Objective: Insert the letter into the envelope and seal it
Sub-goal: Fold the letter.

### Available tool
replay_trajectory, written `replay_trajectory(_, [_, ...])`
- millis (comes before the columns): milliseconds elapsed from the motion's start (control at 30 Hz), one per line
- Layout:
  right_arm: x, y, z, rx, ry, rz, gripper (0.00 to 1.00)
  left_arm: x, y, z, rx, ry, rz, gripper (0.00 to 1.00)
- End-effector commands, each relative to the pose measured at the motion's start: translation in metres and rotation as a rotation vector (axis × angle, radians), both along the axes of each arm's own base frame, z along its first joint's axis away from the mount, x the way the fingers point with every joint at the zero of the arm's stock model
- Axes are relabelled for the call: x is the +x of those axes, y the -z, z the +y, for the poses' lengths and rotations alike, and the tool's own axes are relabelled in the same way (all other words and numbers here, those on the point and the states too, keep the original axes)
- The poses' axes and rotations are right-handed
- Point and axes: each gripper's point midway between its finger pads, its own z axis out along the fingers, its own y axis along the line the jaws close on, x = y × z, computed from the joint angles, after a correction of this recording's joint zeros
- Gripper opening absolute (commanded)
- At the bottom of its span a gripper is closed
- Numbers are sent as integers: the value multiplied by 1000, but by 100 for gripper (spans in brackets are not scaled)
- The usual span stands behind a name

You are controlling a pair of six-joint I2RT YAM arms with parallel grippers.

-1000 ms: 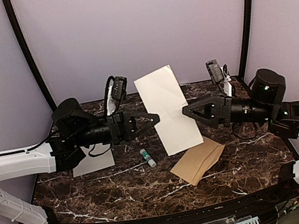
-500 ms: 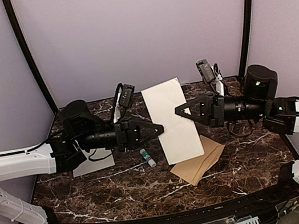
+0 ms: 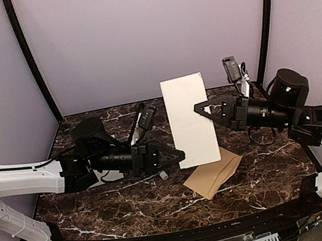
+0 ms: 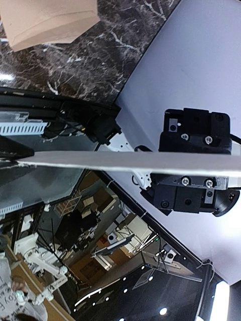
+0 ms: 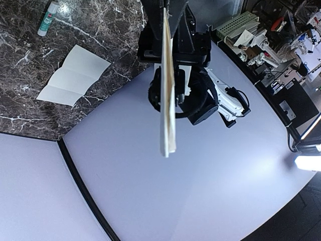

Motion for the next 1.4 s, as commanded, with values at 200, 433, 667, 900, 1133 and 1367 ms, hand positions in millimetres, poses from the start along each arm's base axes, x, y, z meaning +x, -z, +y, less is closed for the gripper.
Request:
replay_trajectory(200, [1,-10,-7,53,31,-9,0,-8,0,2,-19,16,7,21])
replay_trajectory(433, [0,-11,-10,59,40,-11,0,-10,9,2,4,18,26,28])
replay_trajectory(667, [-2,-9,-10,54,31,-11,0,-12,10,-1,10,21,25,27])
replay_trajectory(900, [-11,1,-4,18,-38,5,0,12,-31,6,-61,-111,-69,57])
replay_trajectory(1133, [-21,14,3,-31,-115,21,0,39,-56,15,-108,-170,-86,57])
replay_trajectory(1367, [-22,32,9,-87,-138,52,0,48,-82,20,-162,-170,-119,28])
